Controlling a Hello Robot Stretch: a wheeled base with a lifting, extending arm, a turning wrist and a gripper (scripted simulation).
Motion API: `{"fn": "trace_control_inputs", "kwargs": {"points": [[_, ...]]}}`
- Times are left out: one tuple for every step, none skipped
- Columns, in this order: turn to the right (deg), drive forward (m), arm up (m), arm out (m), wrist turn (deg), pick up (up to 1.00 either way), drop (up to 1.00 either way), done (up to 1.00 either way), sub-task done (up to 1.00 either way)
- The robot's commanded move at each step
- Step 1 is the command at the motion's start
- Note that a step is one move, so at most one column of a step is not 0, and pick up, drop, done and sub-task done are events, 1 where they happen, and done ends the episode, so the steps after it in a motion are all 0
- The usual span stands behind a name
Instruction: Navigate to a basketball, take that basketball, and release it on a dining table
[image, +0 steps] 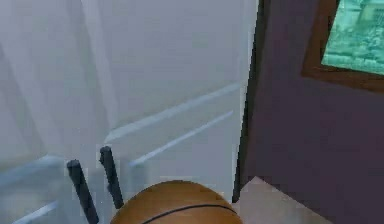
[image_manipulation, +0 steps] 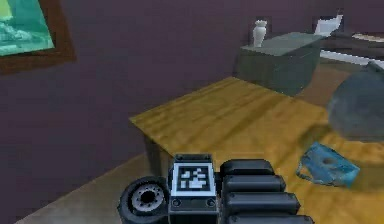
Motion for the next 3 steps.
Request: {"fn": "trace_control_inputs", "kwargs": {"points": [[-45.0, 0.00, 0.00, 0.00, 0.0, 0.00, 0.00, 0.00, 0.00], [-9.0, 0.00, 0.00, 0.00, 0.0, 0.00, 0.00, 0.00, 0.00], [45.0, 0.00, 0.00, 0.00, 0.0, 0.00, 0.00, 0.00, 0.00]]}}
